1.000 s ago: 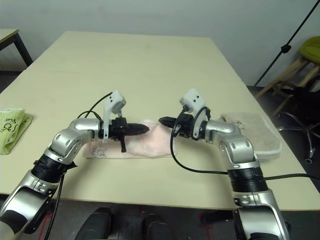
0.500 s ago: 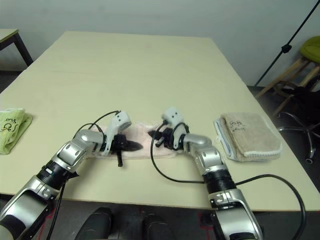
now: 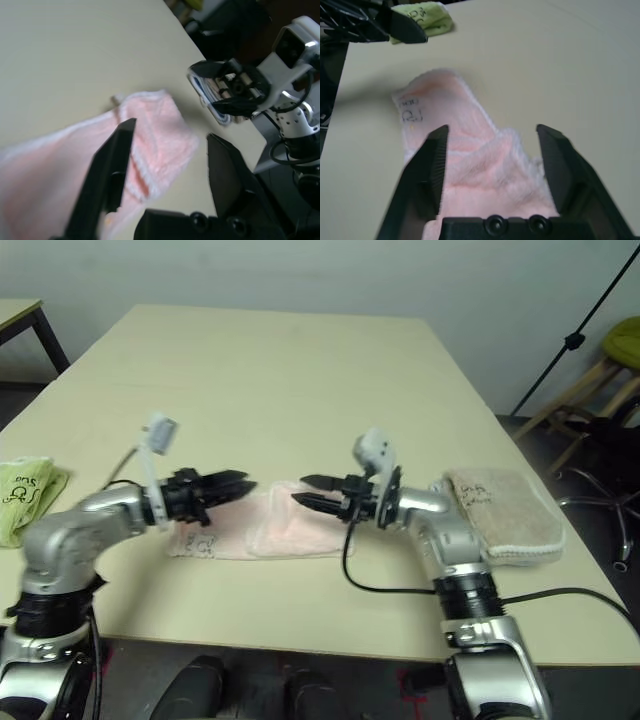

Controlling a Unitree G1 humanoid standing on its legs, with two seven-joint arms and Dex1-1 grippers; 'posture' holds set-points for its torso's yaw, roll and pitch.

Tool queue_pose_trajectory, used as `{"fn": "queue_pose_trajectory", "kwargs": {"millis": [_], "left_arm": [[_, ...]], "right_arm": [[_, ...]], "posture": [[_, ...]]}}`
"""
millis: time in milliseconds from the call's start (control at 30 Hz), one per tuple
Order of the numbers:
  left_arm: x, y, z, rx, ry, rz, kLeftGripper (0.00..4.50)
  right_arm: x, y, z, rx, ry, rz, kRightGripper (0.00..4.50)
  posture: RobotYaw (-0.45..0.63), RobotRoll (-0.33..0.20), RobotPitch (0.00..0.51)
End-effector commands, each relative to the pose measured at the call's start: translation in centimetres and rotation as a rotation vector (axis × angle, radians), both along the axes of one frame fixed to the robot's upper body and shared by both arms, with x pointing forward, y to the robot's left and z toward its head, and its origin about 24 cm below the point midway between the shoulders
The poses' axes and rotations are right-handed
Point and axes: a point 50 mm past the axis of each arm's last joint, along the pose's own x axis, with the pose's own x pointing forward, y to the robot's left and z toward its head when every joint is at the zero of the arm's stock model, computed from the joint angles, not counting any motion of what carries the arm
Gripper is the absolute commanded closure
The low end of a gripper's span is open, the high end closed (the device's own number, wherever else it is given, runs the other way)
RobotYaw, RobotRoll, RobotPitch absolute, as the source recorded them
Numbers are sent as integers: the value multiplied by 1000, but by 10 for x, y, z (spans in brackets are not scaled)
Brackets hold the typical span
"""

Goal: Fold the towel and set it aside.

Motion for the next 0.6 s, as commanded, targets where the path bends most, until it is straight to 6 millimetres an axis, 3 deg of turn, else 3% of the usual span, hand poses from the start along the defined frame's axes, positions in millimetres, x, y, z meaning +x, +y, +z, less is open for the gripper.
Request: {"fn": "queue_pose_trajectory", "kwargs": {"millis": [33,67,267,400,600], "left_arm": [[-23,11,-7,-41,111,39,411],[-28,15,-12,-44,138,51,69],[-58,27,-38,8,283,97,25],[-63,28,-49,-37,348,178,25],[-62,21,-45,-142,368,197,25]], "right_arm": [[4,-6,7,-3,-29,32,0],[6,-7,8,-4,-36,36,0],[10,-9,14,-17,-59,106,0],[9,-14,17,-48,-52,132,0],[0,-23,28,-60,-54,173,0]], "posture": [[283,0,96],[301,0,94],[323,0,89],[324,0,90],[306,0,100]]}}
